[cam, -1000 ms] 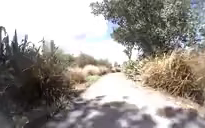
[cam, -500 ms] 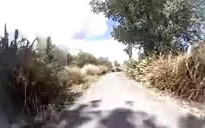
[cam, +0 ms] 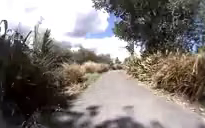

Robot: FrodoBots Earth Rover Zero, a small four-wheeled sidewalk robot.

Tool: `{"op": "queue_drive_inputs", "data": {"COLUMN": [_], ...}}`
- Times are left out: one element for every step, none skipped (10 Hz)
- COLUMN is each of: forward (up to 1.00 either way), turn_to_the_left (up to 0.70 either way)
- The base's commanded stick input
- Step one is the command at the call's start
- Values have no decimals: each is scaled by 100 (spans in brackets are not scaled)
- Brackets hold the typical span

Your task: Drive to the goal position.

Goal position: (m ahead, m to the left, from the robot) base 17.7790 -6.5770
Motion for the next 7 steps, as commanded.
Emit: {"op": "queue_drive_inputs", "data": {"forward": [85, 85, 85, 85, 85, 85, 85], "turn_to_the_left": [-5, -5, -5, -6, -6, -7, -7]}}
